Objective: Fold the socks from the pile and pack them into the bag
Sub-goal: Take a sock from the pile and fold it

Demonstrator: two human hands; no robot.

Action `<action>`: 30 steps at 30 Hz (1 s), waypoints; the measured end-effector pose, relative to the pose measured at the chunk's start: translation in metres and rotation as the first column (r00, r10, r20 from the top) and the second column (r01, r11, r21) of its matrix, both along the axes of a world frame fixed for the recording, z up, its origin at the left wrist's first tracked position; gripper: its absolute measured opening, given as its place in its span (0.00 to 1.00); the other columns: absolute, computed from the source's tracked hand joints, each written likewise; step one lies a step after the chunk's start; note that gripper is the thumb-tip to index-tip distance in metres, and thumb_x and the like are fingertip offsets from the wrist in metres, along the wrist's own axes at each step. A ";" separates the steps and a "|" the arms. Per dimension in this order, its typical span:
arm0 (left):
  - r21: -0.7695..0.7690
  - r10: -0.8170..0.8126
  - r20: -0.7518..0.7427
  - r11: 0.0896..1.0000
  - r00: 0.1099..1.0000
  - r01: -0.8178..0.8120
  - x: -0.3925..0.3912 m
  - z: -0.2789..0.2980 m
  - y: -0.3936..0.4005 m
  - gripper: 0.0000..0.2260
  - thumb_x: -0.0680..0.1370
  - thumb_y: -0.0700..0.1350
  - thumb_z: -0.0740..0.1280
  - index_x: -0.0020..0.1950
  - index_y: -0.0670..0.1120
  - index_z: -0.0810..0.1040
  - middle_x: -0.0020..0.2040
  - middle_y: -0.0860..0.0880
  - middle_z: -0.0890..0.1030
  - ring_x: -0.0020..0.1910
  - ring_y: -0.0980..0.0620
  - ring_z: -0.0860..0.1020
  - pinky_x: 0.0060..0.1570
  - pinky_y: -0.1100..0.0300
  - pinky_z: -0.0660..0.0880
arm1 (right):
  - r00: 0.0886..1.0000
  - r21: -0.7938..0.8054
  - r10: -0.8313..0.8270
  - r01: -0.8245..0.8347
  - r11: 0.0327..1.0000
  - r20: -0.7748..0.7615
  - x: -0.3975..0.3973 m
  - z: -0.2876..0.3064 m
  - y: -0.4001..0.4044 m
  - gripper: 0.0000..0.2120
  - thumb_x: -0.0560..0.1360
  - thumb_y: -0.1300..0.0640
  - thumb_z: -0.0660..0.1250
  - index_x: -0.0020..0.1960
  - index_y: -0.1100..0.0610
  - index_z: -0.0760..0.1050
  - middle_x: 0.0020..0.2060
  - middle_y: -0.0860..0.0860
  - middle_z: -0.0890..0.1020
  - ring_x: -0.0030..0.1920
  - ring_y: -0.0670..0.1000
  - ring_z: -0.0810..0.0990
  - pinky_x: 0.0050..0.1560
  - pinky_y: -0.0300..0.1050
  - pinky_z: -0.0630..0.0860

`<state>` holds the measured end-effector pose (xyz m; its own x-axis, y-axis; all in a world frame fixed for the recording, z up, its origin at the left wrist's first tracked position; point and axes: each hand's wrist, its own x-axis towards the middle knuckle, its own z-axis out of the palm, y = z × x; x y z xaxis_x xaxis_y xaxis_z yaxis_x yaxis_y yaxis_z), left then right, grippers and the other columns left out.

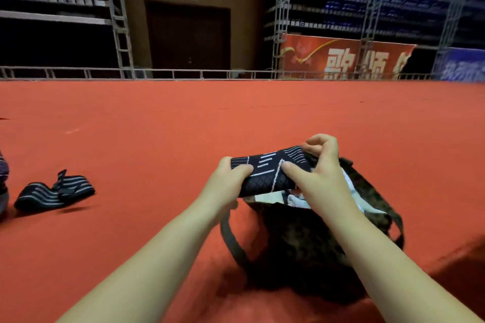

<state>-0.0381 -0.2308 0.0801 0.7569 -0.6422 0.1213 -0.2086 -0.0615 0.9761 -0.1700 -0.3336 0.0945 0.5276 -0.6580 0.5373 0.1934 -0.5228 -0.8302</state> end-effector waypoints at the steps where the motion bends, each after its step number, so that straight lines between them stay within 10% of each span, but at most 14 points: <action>1: 0.002 -0.032 -0.005 0.999 0.999 0.032 -0.006 0.004 -0.011 0.10 0.75 0.50 0.64 0.53 0.49 0.71 0.43 0.48 0.75 0.36 0.50 0.72 0.31 0.60 0.67 | 0.999 -0.001 -0.050 0.050 0.999 0.012 -0.006 0.002 -0.017 0.18 0.72 0.58 0.71 0.53 0.48 0.64 0.52 0.42 0.72 0.44 0.42 0.76 0.37 0.35 0.76; 7: 0.102 -0.133 0.088 0.987 0.987 0.124 -0.018 0.013 -0.081 0.17 0.77 0.52 0.64 0.63 0.52 0.65 0.48 0.52 0.75 0.34 0.54 0.75 0.27 0.62 0.69 | 0.987 0.061 -0.157 0.159 0.985 -0.032 -0.010 0.001 -0.109 0.09 0.71 0.59 0.72 0.41 0.51 0.71 0.49 0.51 0.79 0.49 0.54 0.80 0.45 0.50 0.80; 11: 0.247 -0.167 0.172 0.961 0.971 0.121 -0.009 0.004 -0.110 0.05 0.77 0.50 0.65 0.49 0.50 0.74 0.42 0.51 0.77 0.39 0.50 0.76 0.39 0.54 0.78 | 0.962 0.003 -0.219 0.222 0.975 -0.164 -0.001 -0.009 -0.139 0.08 0.71 0.57 0.72 0.38 0.54 0.73 0.43 0.51 0.81 0.44 0.55 0.80 0.43 0.52 0.80; 15: 0.449 -0.327 0.214 0.870 0.920 0.205 -0.001 -0.004 -0.119 0.08 0.76 0.52 0.66 0.50 0.49 0.80 0.36 0.51 0.78 0.32 0.54 0.74 0.34 0.61 0.71 | 0.684 -0.502 -0.485 0.197 0.842 -0.545 -0.006 -0.019 -0.149 0.16 0.71 0.40 0.67 0.34 0.50 0.71 0.37 0.47 0.76 0.40 0.52 0.76 0.38 0.47 0.72; 19: 0.472 -0.283 0.214 0.868 0.935 0.154 0.008 -0.009 -0.130 0.13 0.77 0.55 0.64 0.58 0.50 0.74 0.44 0.50 0.79 0.36 0.53 0.74 0.37 0.61 0.69 | 0.538 -0.767 -0.691 0.122 0.630 -0.483 -0.010 -0.018 -0.144 0.21 0.73 0.33 0.55 0.38 0.47 0.77 0.44 0.43 0.75 0.50 0.51 0.72 0.49 0.47 0.69; 24: 0.374 -0.133 0.318 0.927 0.939 0.005 0.015 -0.012 -0.152 0.21 0.76 0.55 0.65 0.65 0.47 0.71 0.61 0.49 0.77 0.56 0.50 0.75 0.52 0.58 0.71 | 0.723 -0.647 -0.353 -0.169 0.743 -0.594 -0.008 -0.009 -0.139 0.21 0.80 0.46 0.50 0.49 0.54 0.80 0.55 0.45 0.79 0.57 0.48 0.74 0.56 0.47 0.70; 30: 0.373 -0.059 0.272 0.927 0.960 -0.048 0.025 -0.010 -0.161 0.29 0.77 0.58 0.62 0.73 0.44 0.62 0.67 0.47 0.72 0.62 0.47 0.73 0.58 0.55 0.71 | 0.500 -0.314 -0.101 -0.362 0.878 -0.860 0.002 -0.018 -0.144 0.27 0.79 0.38 0.48 0.76 0.45 0.55 0.76 0.43 0.56 0.75 0.44 0.54 0.74 0.45 0.51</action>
